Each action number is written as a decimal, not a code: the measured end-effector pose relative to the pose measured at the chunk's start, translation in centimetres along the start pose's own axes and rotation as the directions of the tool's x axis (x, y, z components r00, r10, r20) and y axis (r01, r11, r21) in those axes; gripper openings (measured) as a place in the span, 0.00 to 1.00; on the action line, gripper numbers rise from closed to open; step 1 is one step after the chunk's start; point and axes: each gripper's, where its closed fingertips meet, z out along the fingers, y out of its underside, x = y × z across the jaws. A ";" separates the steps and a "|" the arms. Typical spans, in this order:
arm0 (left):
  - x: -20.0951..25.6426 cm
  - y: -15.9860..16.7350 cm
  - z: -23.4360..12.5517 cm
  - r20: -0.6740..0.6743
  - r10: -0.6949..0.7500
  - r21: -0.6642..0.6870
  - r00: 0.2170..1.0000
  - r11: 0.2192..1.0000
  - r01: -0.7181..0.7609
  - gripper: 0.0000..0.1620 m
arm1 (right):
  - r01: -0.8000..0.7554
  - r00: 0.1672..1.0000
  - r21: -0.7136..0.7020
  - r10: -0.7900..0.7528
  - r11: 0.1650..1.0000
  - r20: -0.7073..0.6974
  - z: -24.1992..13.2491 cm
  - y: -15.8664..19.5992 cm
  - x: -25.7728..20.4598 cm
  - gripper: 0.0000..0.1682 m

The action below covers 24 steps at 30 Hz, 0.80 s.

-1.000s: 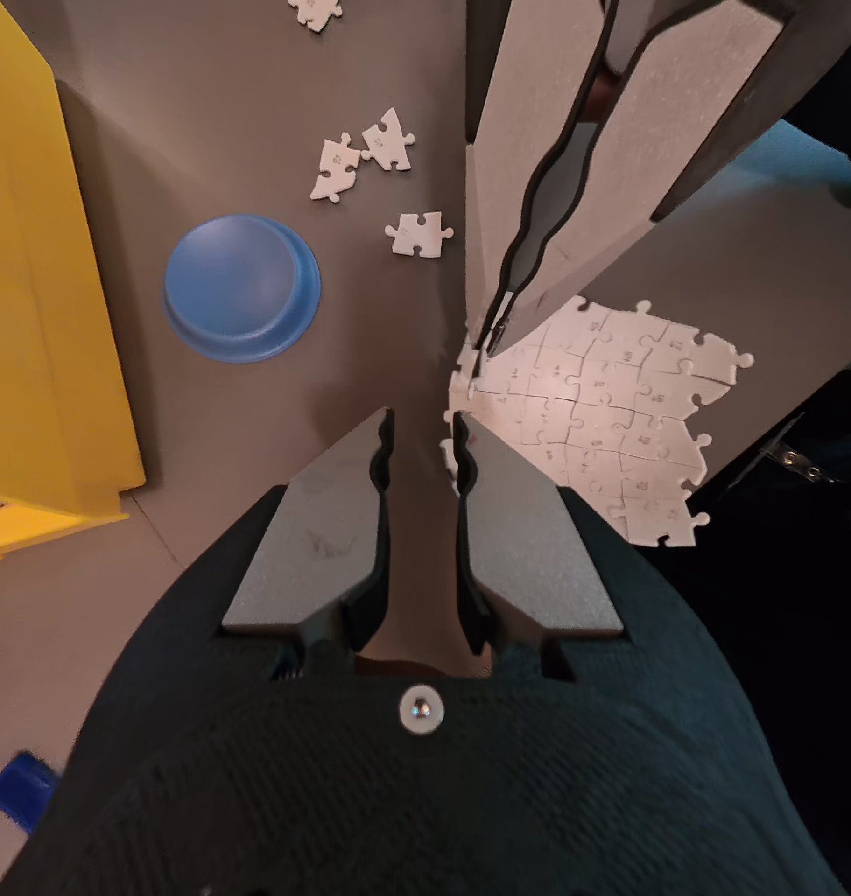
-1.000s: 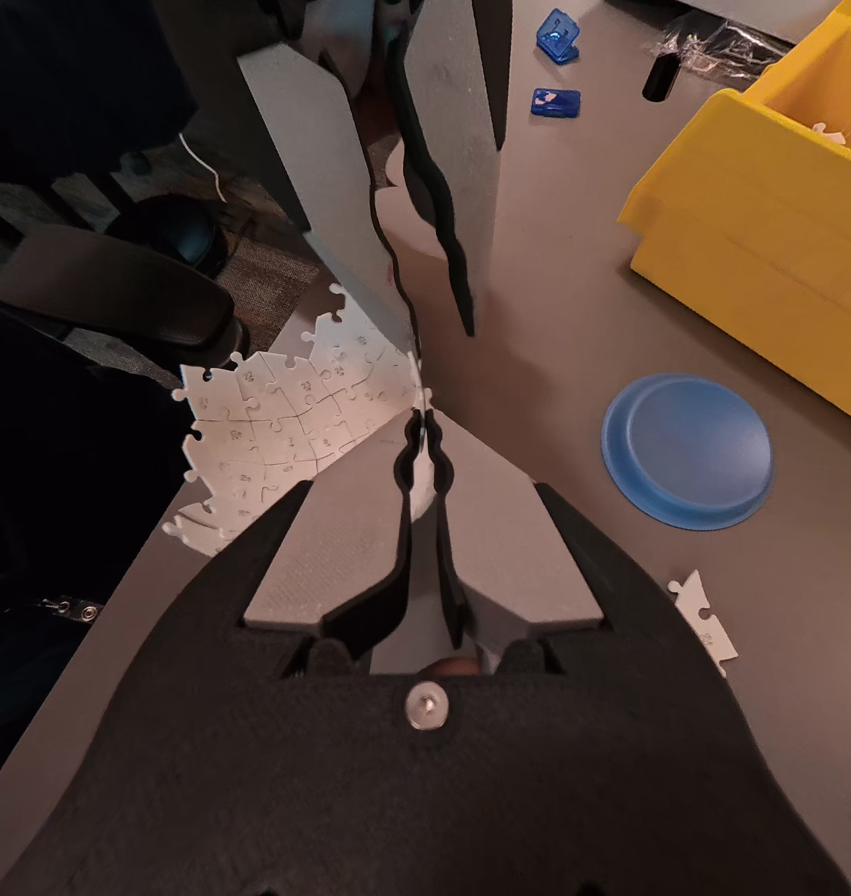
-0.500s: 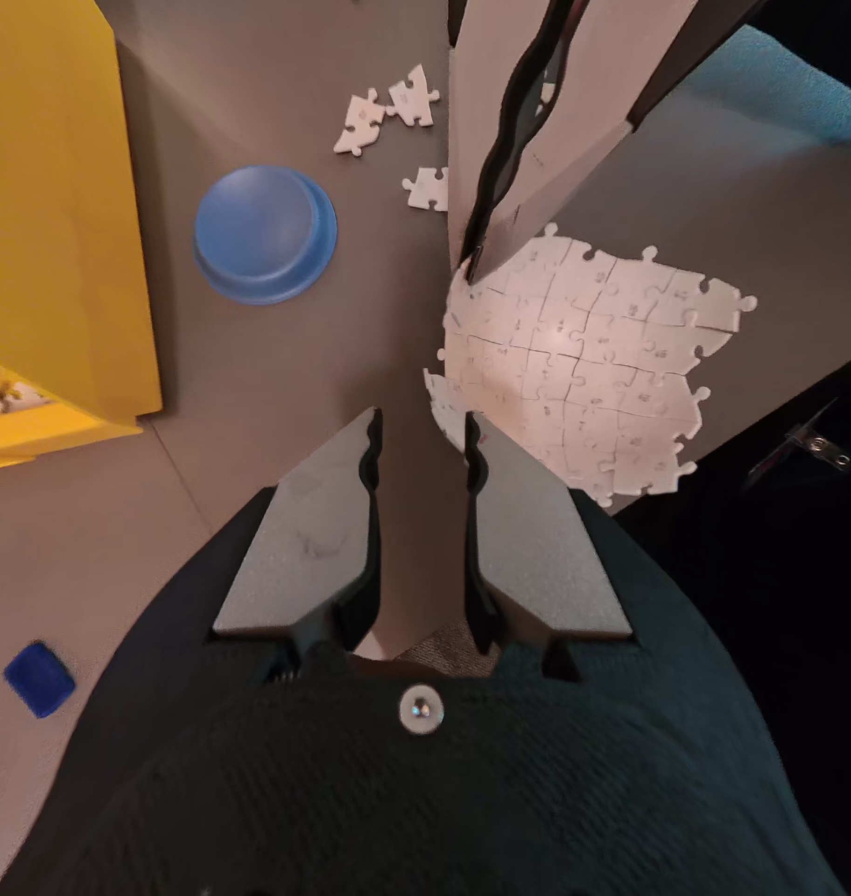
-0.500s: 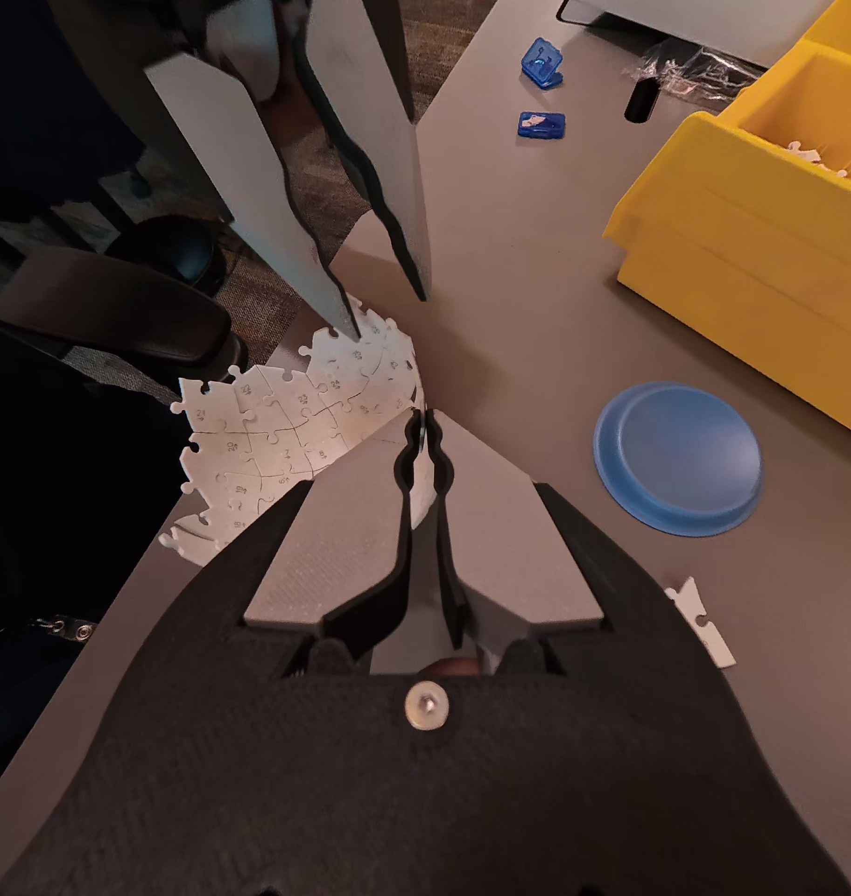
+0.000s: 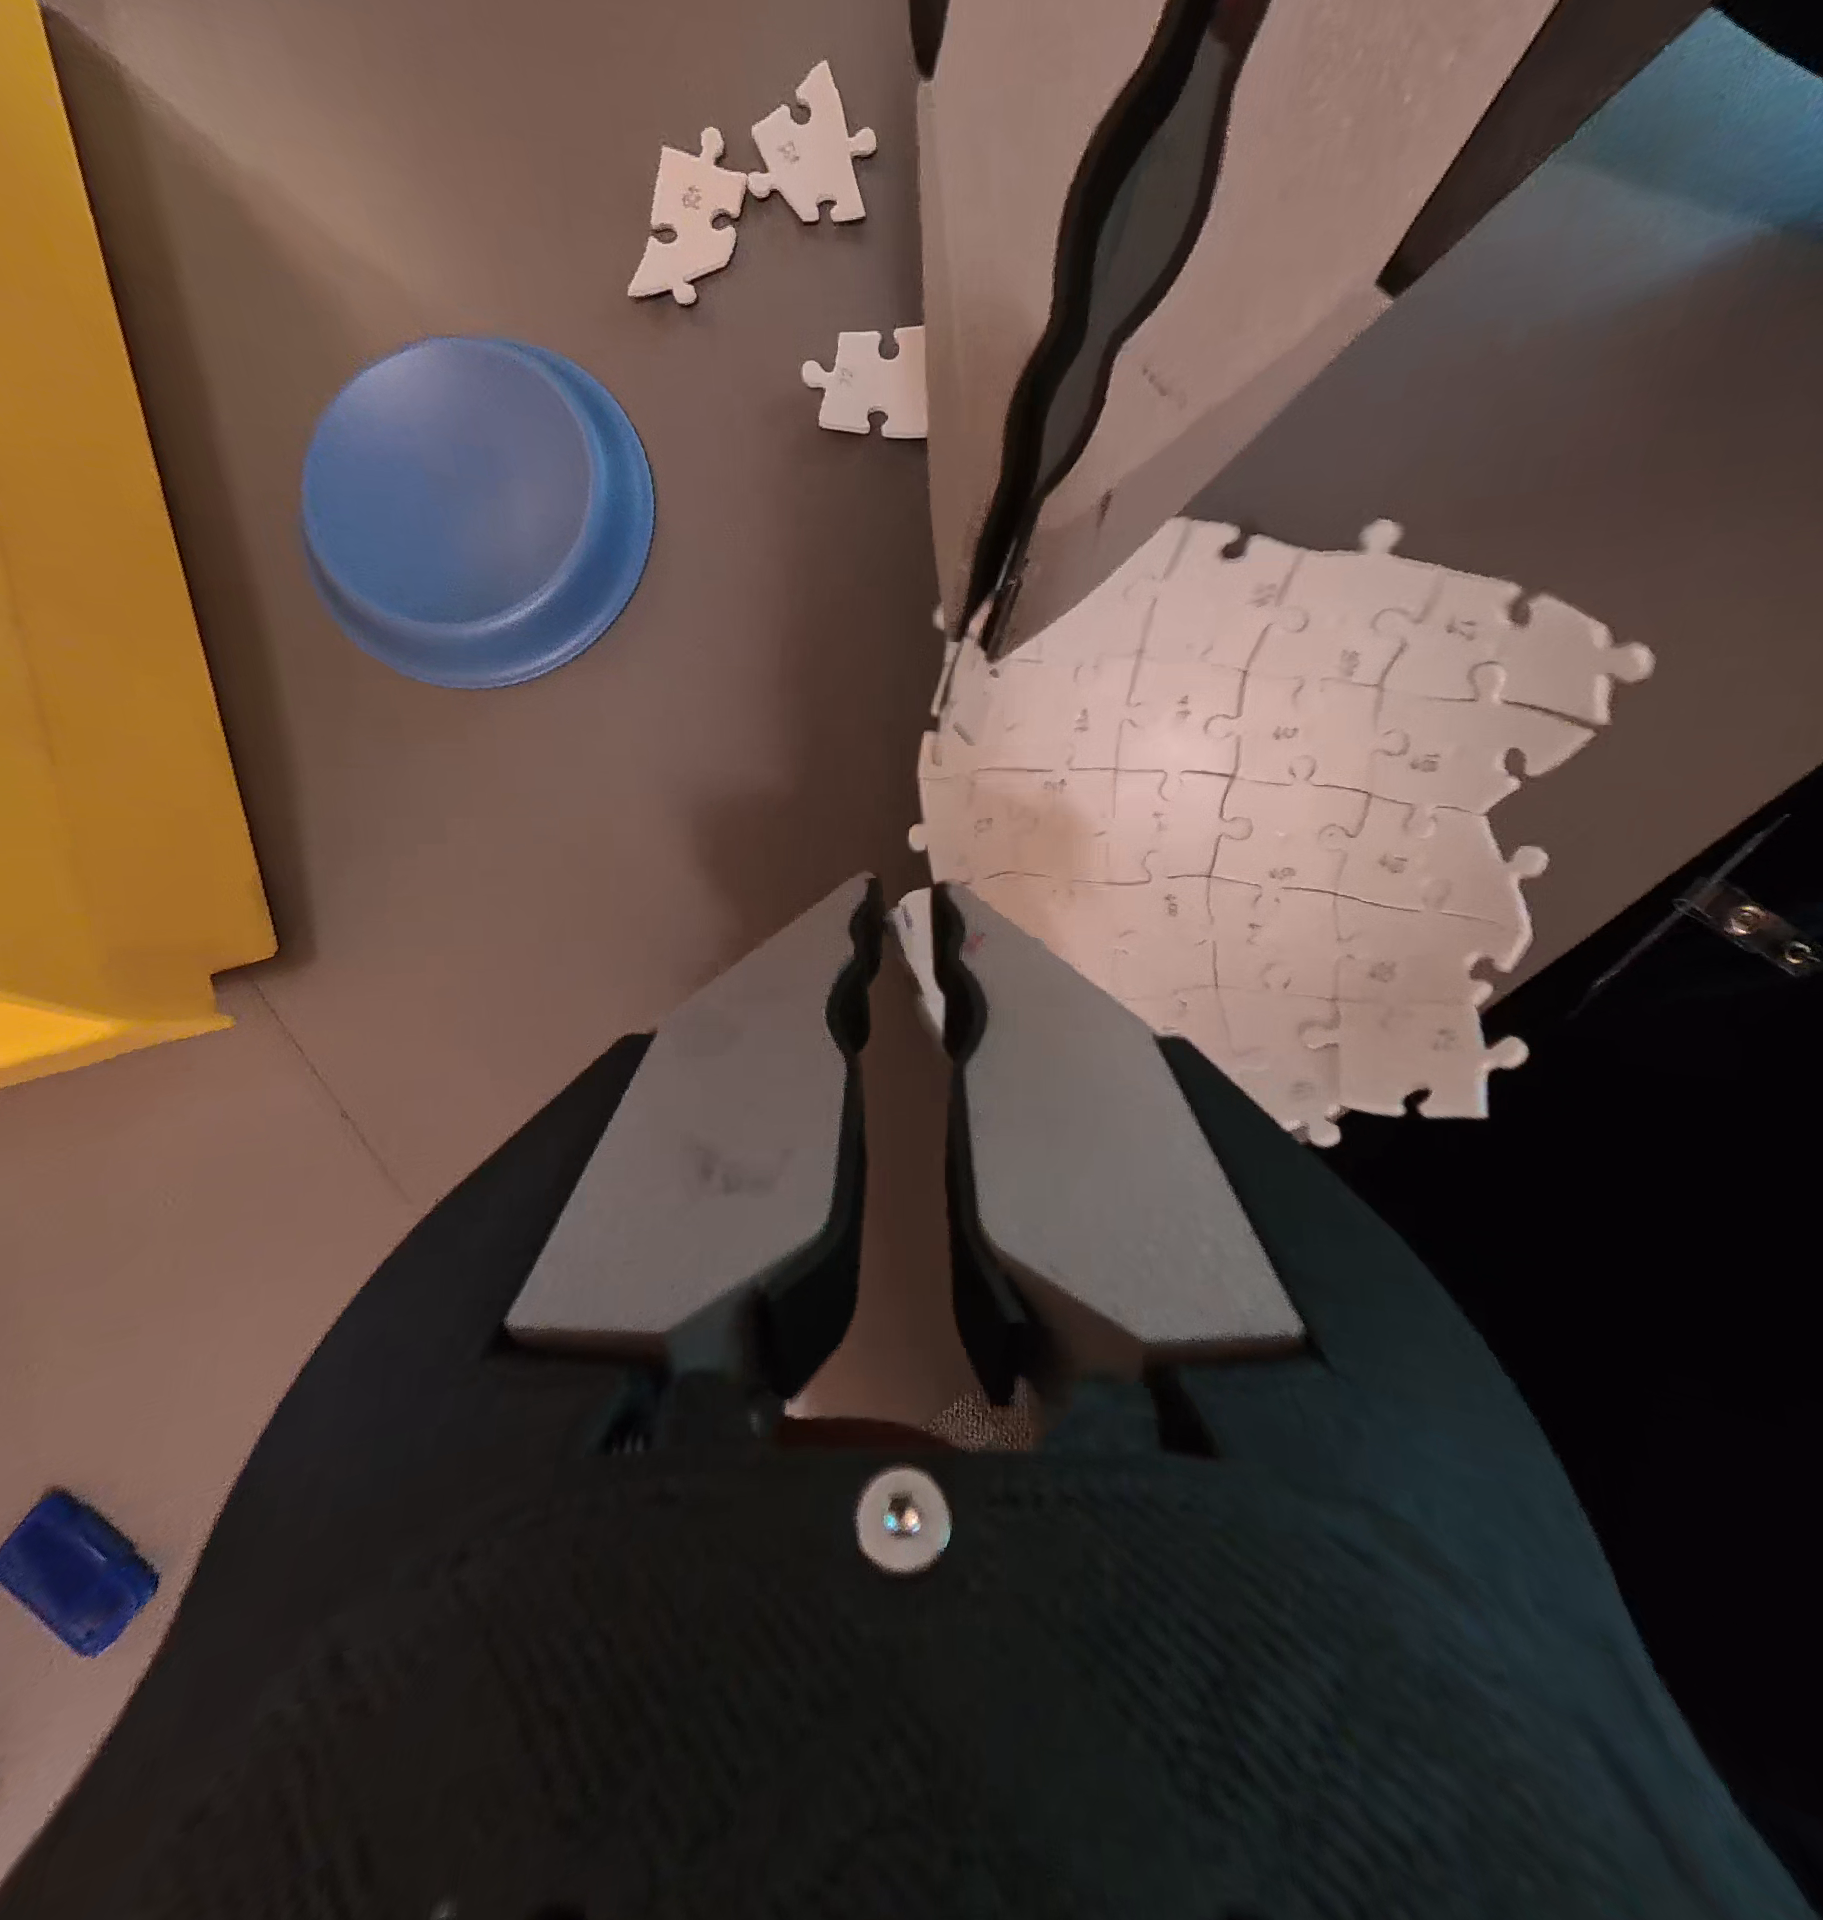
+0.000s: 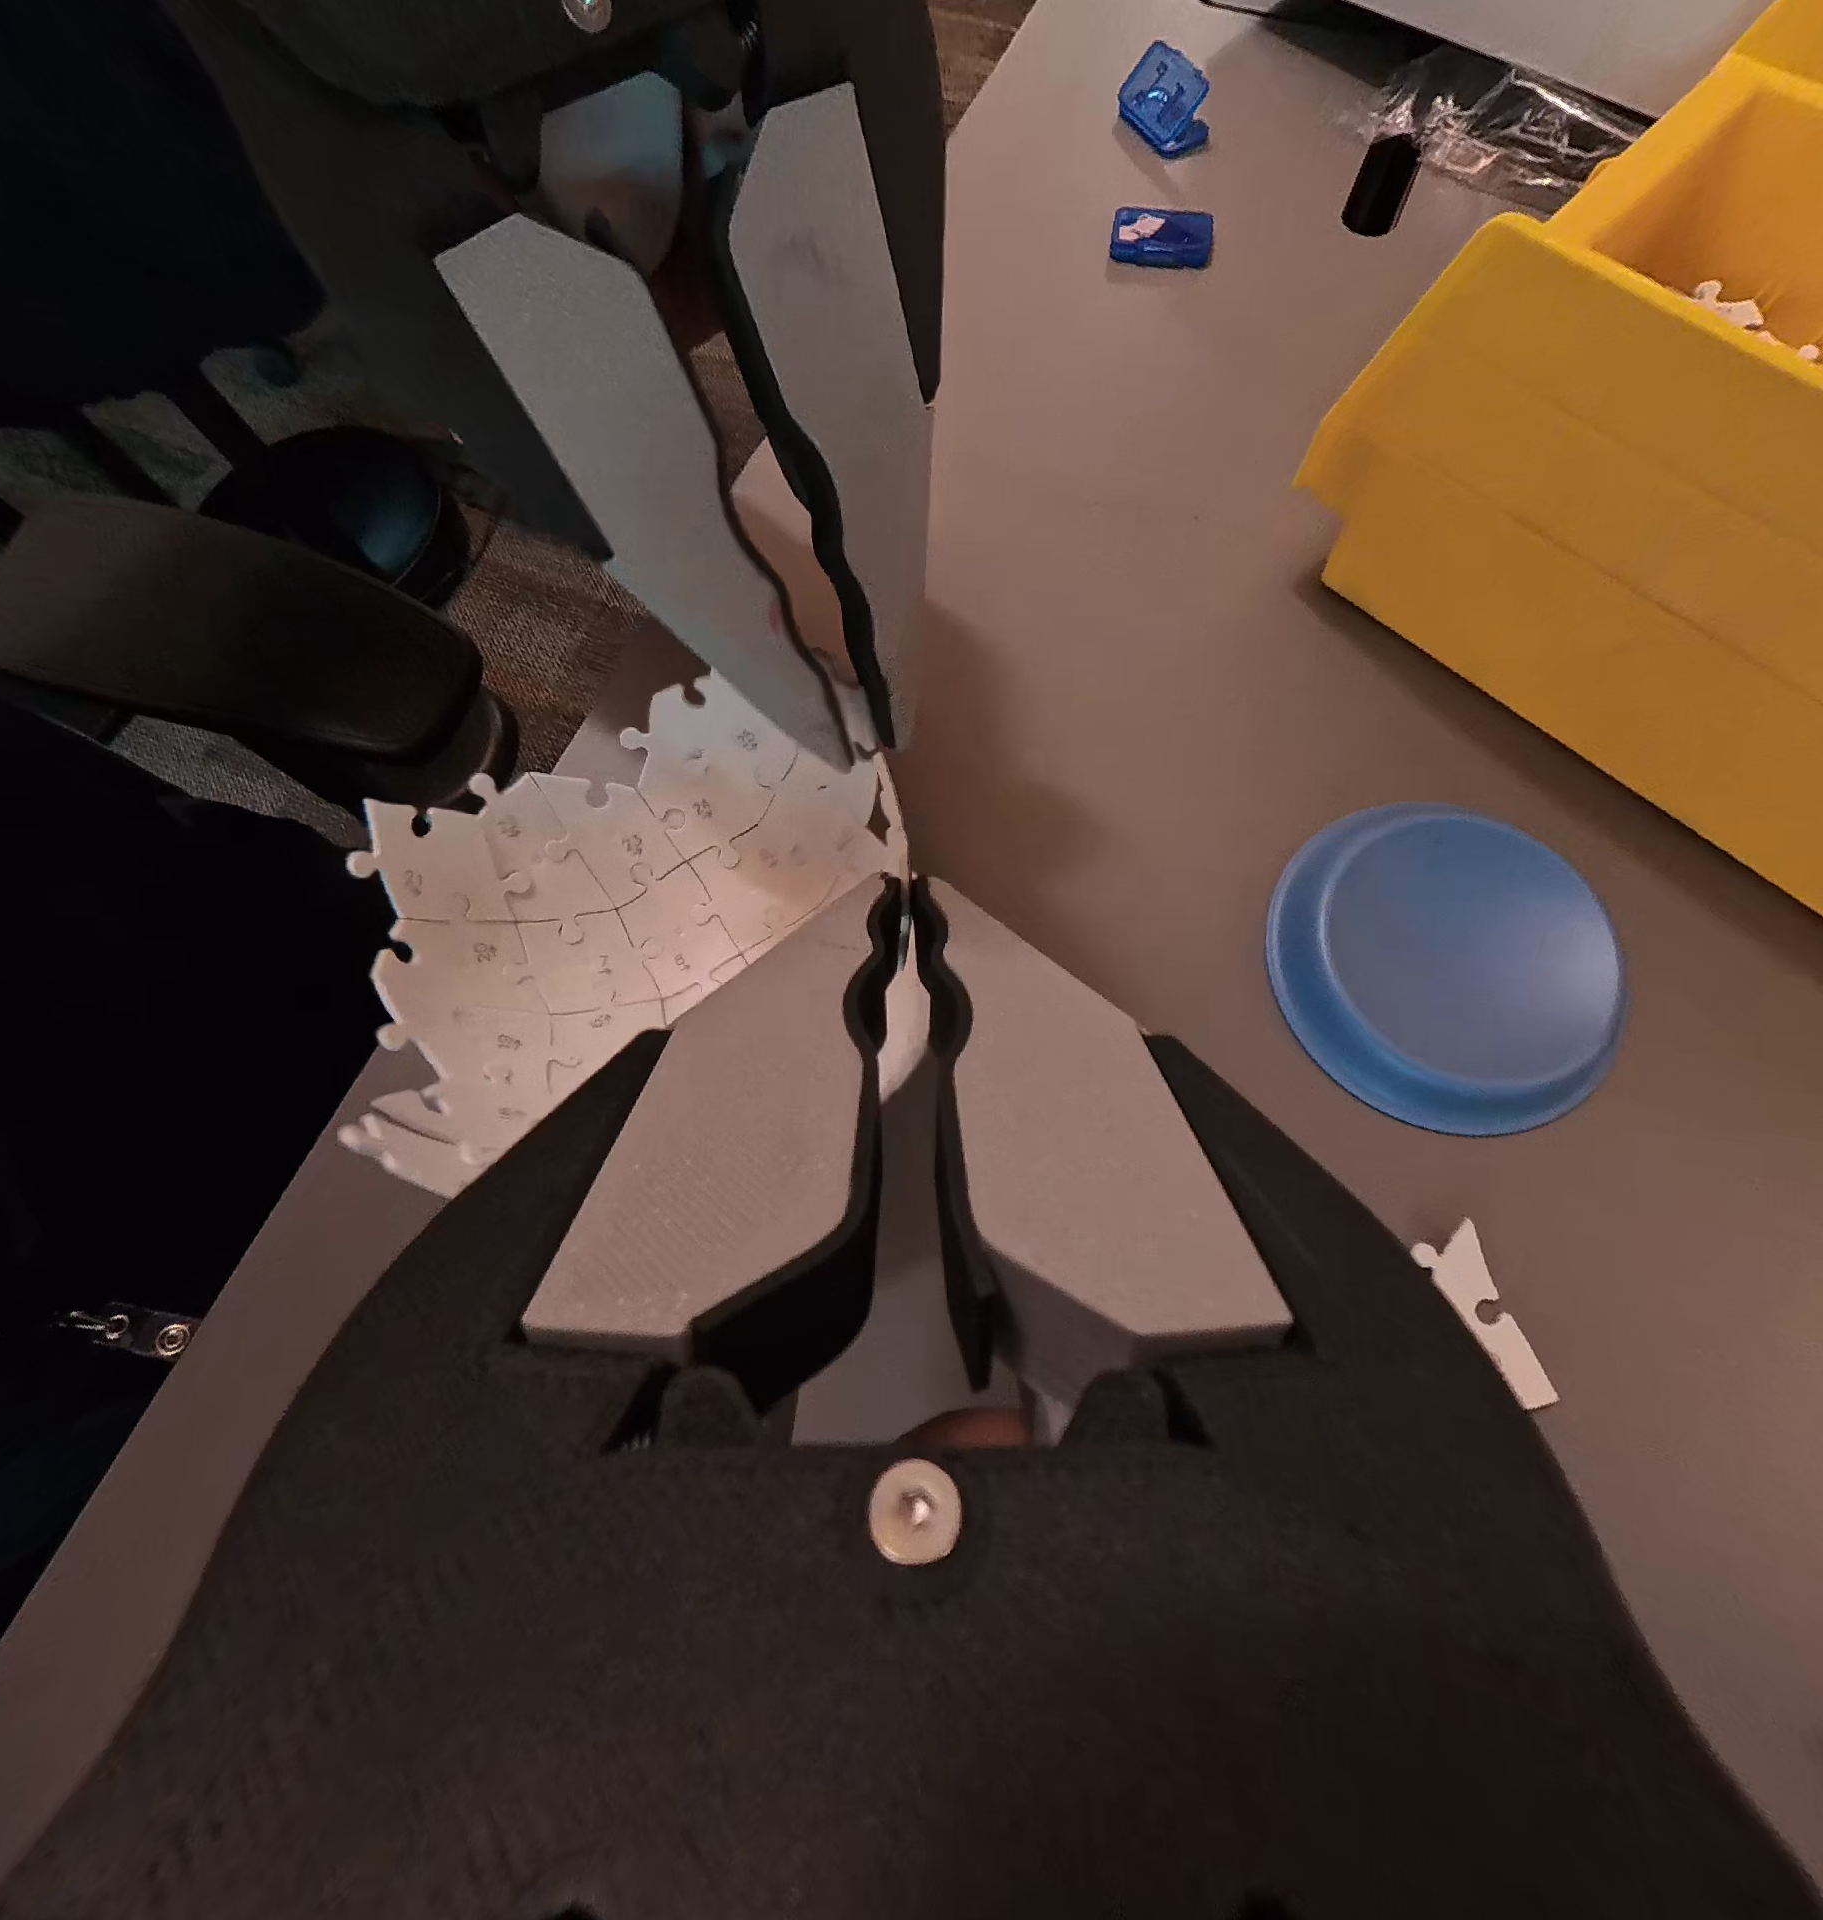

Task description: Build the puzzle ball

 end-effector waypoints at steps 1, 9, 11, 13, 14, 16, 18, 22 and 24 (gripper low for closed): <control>-0.1 0.0 0.0 0.000 0.005 -0.005 1.000 1.000 -0.005 0.01 | 0.002 1.000 -0.006 -0.002 1.000 -0.002 0.0 0.1 0.0 0.00; 0.0 -1.7 0.3 -0.043 0.040 0.001 0.998 0.999 -0.040 0.03 | -0.008 1.000 0.012 0.008 1.000 -0.004 -0.9 -0.2 0.2 0.00; 0.0 -2.1 0.4 -0.053 0.044 -0.001 0.998 0.999 -0.044 0.04 | -0.017 1.000 0.015 0.017 1.000 0.003 -1.0 -0.1 0.2 0.00; 0.2 -2.3 0.6 -0.062 0.050 -0.003 0.997 0.999 -0.050 0.04 | -0.026 1.000 0.013 0.026 1.000 0.018 -0.9 0.1 0.1 0.00; 0.2 -2.3 0.7 -0.063 0.054 -0.004 0.997 0.998 -0.055 0.04 | -0.027 0.999 0.009 0.027 1.000 0.024 -0.8 0.3 0.0 0.00; 0.2 -2.3 0.8 -0.057 0.059 -0.009 0.997 0.998 -0.060 0.05 | -0.026 0.999 -0.009 0.026 1.000 0.028 -0.5 0.6 0.0 0.00; 0.0 -2.4 0.6 -0.045 0.059 -0.010 0.997 0.998 -0.060 0.09 | -0.023 0.999 -0.020 0.023 1.000 0.025 -0.4 0.8 0.0 0.00; -0.6 -2.9 -0.9 -0.002 0.059 0.038 0.998 0.998 -0.059 0.13 | -0.019 1.000 -0.015 0.020 1.000 0.024 -0.7 0.6 -0.1 0.00; -0.6 -2.7 -1.6 0.003 0.057 0.042 0.998 0.998 -0.057 0.13 | -0.018 1.000 -0.018 0.018 1.000 0.021 -0.7 0.6 -0.1 0.00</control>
